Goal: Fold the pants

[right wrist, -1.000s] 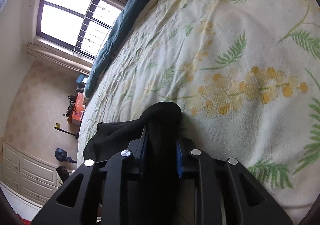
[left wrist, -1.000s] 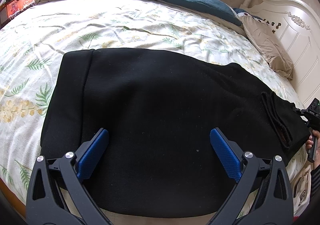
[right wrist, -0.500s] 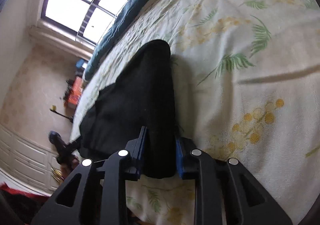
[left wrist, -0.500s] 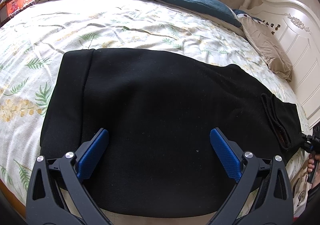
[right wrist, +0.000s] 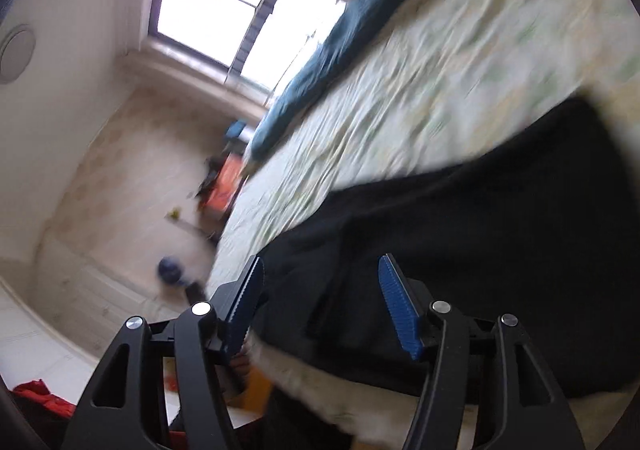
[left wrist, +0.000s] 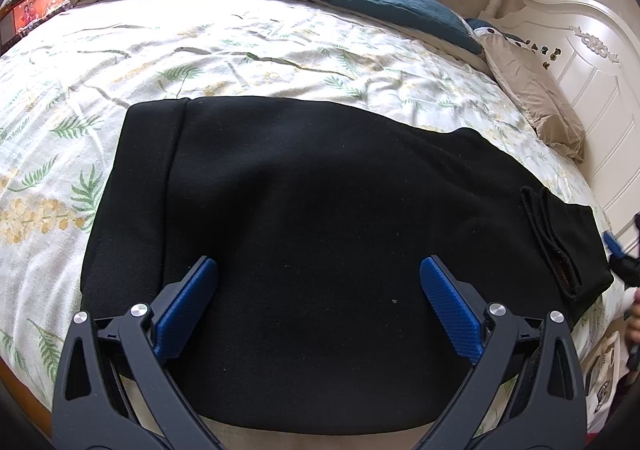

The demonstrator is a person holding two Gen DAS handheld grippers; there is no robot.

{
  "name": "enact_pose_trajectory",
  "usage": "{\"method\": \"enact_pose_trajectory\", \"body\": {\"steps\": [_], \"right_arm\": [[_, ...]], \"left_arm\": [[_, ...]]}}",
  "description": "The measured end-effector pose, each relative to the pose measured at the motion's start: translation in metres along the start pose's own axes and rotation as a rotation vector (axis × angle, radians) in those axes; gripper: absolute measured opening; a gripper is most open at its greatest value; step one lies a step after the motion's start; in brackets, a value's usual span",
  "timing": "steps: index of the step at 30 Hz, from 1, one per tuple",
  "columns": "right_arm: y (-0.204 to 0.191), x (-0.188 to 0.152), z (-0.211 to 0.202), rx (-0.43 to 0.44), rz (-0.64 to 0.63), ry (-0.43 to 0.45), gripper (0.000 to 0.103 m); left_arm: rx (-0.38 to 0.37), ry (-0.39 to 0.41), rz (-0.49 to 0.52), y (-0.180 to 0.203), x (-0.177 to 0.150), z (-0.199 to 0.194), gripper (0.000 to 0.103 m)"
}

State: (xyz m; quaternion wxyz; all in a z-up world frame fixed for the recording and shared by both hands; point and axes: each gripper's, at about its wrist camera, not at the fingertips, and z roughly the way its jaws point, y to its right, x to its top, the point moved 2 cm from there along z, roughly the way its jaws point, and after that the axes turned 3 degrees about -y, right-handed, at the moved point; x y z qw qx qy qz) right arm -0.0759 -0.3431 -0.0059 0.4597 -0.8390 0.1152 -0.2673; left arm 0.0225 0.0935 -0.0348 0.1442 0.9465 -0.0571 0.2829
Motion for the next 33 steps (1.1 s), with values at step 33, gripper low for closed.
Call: {"method": "enact_pose_trajectory", "body": {"steps": [33], "right_arm": [[0.0, -0.03, 0.069, 0.019, 0.0, -0.097, 0.06]], "left_arm": [[-0.199, -0.013, -0.267, -0.118, 0.015, -0.031, 0.101]]}}
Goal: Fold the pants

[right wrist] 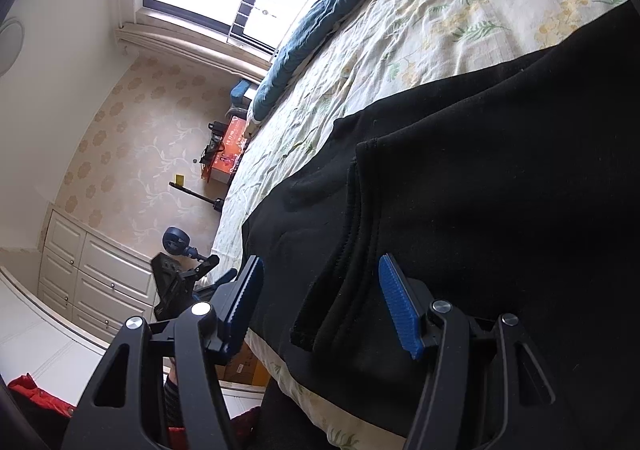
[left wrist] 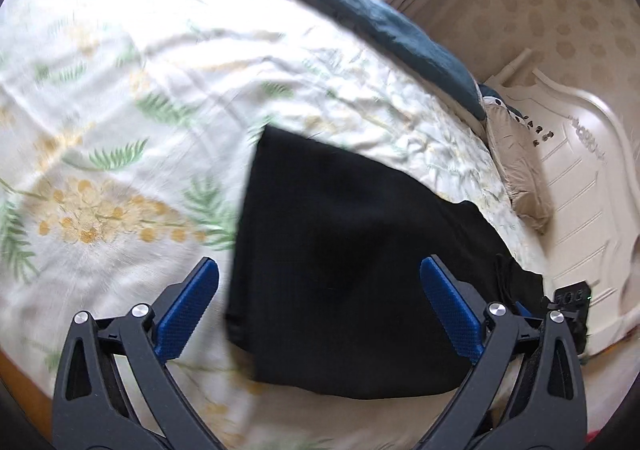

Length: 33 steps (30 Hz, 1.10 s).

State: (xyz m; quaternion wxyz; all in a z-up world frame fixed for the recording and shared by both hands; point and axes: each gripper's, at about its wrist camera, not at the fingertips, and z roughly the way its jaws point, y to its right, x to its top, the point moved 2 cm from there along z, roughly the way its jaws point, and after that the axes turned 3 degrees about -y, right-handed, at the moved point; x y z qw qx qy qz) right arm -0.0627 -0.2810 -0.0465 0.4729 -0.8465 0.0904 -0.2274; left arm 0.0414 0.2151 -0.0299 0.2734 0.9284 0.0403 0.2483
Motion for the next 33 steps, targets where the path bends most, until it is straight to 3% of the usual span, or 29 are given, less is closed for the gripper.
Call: {"method": "enact_pose_trajectory", "body": {"steps": [6, 13, 16, 18, 19, 20, 21, 27, 33], "right_arm": [[-0.002, 0.0, 0.001, -0.014, 0.0, 0.015, 0.061], [-0.005, -0.001, 0.003, -0.017, -0.013, 0.042, 0.068], [-0.009, -0.003, 0.005, -0.024, -0.036, 0.056, 0.074], [-0.013, -0.004, 0.006, -0.031, -0.057, 0.058, 0.078], [-0.014, -0.005, 0.007, -0.037, -0.067, 0.059, 0.08], [-0.016, -0.005, 0.009, -0.045, -0.076, 0.062, 0.082], [-0.017, -0.005, 0.009, -0.049, -0.08, 0.066, 0.082], [-0.02, -0.005, 0.012, -0.071, -0.099, 0.079, 0.085], [-0.022, -0.007, 0.013, -0.091, -0.113, 0.09, 0.085]], "left_arm": [[-0.088, -0.079, 0.042, 0.0, 0.016, 0.018, 0.101], [-0.204, -0.071, -0.064, -0.004, 0.03, 0.032, 0.1], [-0.169, -0.077, -0.055, -0.004, 0.029, 0.031, 0.086], [-0.136, -0.097, -0.021, 0.0, 0.027, 0.031, 0.06], [-0.135, -0.116, -0.012, 0.0, 0.027, 0.031, 0.051], [-0.145, -0.146, -0.005, 0.002, 0.025, 0.033, 0.033], [-0.15, -0.173, -0.001, 0.003, 0.023, 0.036, 0.022], [-0.072, -0.17, 0.103, 0.026, 0.021, 0.03, 0.012], [-0.209, -0.117, 0.075, 0.056, 0.033, 0.0, 0.012]]}}
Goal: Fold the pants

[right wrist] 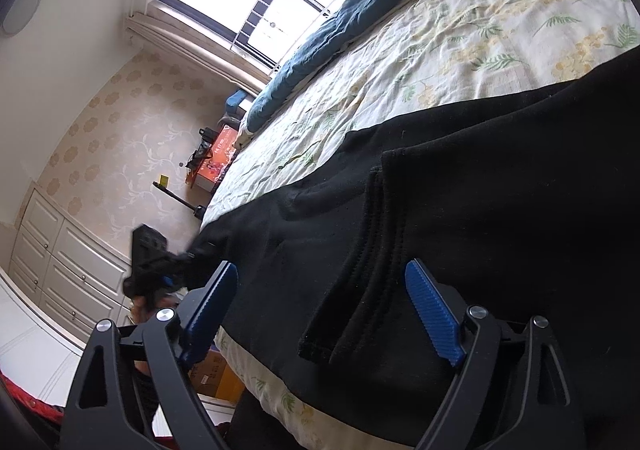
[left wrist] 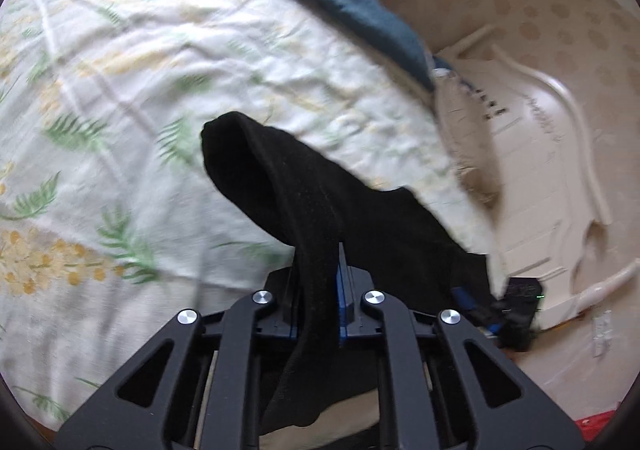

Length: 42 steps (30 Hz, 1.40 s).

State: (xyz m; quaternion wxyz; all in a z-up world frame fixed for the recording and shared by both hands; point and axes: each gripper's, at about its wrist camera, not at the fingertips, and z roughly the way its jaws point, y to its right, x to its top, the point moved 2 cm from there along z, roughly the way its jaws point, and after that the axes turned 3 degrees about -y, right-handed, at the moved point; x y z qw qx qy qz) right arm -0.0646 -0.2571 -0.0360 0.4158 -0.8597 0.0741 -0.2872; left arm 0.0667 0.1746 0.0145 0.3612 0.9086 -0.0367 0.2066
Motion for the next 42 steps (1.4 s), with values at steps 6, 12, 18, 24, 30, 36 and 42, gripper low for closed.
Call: {"method": "enact_pose_trajectory", "body": {"steps": [6, 12, 18, 24, 30, 36, 42], "right_arm": [[-0.007, -0.001, -0.001, -0.05, -0.011, 0.012, 0.085], [-0.011, -0.002, -0.018, -0.07, 0.038, 0.054, 0.085], [-0.027, -0.009, -0.039, -0.106, -0.021, 0.088, 0.085], [-0.024, -0.014, -0.062, -0.087, 0.007, 0.127, 0.085], [-0.017, -0.024, -0.081, -0.065, 0.038, 0.158, 0.085], [-0.005, -0.03, -0.096, -0.068, 0.073, 0.186, 0.085], [0.003, -0.034, -0.106, -0.067, 0.096, 0.208, 0.085]], "left_arm": [[-0.013, 0.018, 0.102, 0.061, 0.006, -0.007, 0.012], [-0.043, 0.008, 0.193, 0.122, 0.004, 0.005, 0.012], [-0.055, -0.038, 0.281, 0.18, -0.003, 0.036, 0.012], [-0.028, -0.099, 0.358, 0.224, -0.018, 0.081, 0.012], [0.051, -0.158, 0.42, 0.25, -0.038, 0.136, 0.012], [0.132, -0.203, 0.431, 0.258, -0.054, 0.184, 0.012], [0.235, -0.223, 0.466, 0.266, -0.071, 0.22, 0.013]]}}
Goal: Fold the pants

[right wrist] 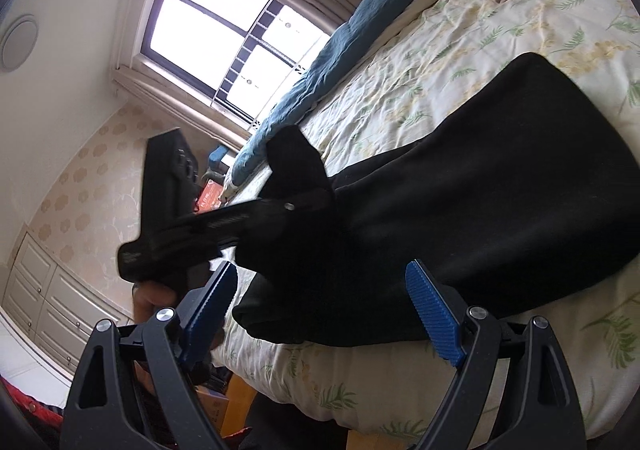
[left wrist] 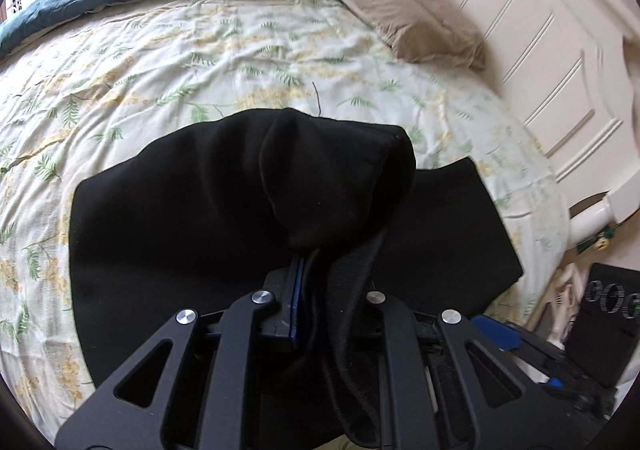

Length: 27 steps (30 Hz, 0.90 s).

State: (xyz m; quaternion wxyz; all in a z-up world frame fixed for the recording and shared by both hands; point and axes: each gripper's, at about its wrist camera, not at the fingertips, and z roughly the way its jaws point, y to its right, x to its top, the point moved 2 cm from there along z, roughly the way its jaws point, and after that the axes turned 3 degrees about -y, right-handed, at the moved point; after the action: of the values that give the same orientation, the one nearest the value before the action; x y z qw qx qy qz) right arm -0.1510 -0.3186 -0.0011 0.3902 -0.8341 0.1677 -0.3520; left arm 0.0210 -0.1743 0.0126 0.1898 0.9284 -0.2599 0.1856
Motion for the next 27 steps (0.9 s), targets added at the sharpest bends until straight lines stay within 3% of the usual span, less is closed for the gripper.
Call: {"method": "enact_pose_trajectory", "body": {"steps": [7, 13, 16, 20, 25, 27], "right_arm": [[0.011, 0.002, -0.007, -0.001, 0.026, 0.024, 0.085], [0.017, 0.0, -0.012, 0.0, 0.041, 0.034, 0.085], [0.018, -0.001, -0.014, -0.003, 0.052, 0.039, 0.085], [0.022, -0.003, -0.02, -0.013, 0.061, 0.049, 0.085], [0.027, 0.0, -0.032, 0.004, 0.094, 0.075, 0.085], [0.024, 0.004, -0.037, 0.0, 0.09, 0.084, 0.085]], "left_arm": [[0.082, -0.007, 0.03, 0.011, -0.003, 0.012, 0.013], [0.116, 0.007, 0.055, 0.021, -0.005, 0.014, 0.019], [0.11, 0.024, 0.066, 0.028, -0.007, 0.012, 0.029], [0.073, 0.055, 0.095, 0.04, -0.009, 0.008, 0.056], [0.023, 0.129, 0.13, 0.055, -0.014, -0.019, 0.066], [-0.004, 0.182, 0.126, 0.051, -0.015, -0.037, 0.083]]}}
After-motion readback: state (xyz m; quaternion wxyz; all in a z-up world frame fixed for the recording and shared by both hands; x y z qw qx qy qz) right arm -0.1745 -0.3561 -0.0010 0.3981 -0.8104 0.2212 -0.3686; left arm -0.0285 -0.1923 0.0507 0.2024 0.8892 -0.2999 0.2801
